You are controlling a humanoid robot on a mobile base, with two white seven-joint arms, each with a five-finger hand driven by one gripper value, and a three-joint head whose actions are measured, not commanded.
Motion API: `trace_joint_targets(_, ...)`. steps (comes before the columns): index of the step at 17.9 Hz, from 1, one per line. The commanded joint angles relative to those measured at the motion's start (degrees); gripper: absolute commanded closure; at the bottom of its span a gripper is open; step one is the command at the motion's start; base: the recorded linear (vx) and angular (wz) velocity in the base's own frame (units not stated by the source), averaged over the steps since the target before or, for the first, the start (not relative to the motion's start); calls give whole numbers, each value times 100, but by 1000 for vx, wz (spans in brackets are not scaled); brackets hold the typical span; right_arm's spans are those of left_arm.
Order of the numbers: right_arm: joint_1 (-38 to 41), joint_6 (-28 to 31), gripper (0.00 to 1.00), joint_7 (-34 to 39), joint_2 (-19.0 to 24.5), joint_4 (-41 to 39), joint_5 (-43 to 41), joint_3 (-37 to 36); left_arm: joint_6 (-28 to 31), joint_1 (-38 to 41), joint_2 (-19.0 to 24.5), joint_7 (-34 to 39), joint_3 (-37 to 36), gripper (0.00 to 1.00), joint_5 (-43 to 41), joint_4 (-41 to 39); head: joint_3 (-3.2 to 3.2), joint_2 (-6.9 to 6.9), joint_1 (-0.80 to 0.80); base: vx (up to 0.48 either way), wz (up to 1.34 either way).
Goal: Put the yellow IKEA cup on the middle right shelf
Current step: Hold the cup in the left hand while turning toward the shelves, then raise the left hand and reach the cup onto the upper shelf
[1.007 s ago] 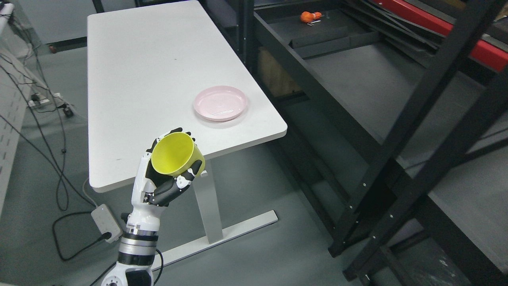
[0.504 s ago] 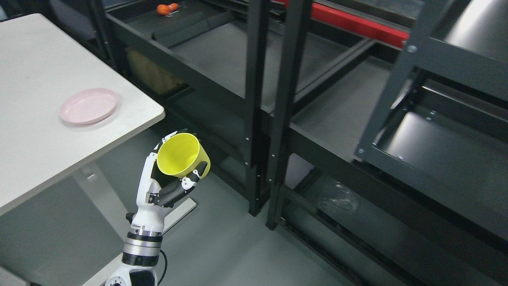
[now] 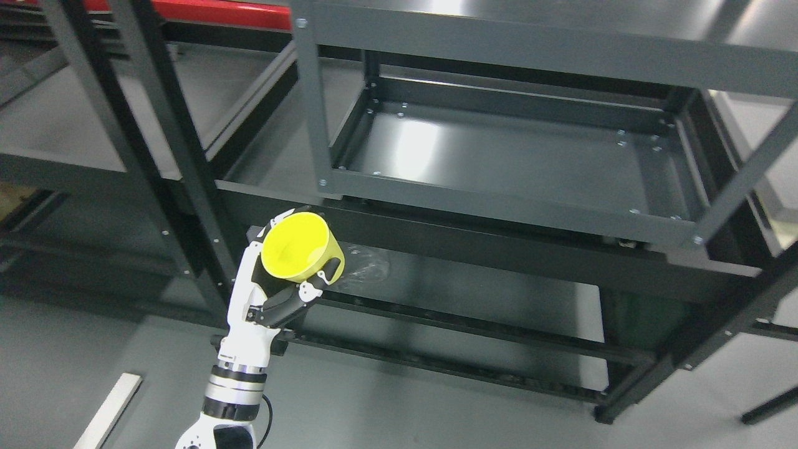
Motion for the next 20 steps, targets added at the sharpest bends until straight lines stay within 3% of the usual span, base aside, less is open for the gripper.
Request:
trace_joint_targets(1,76,-15,1,-5,-100,0,-141,97,-1,0,100,0,-162,99,0,-3,0,0,0,-102,-722)
trace_joint_targets(8,76,-15,1,-5,-100,0,-141,97,-10,-289,100,17,-188,99,0,-12,0,-3,0,-25,-263)
trace_joint_targets(20,76,-15,1,-5,-100,0,-141,97,17,-2274,100,35,-1497,99,0,-109,0,-3,0,86,-79)
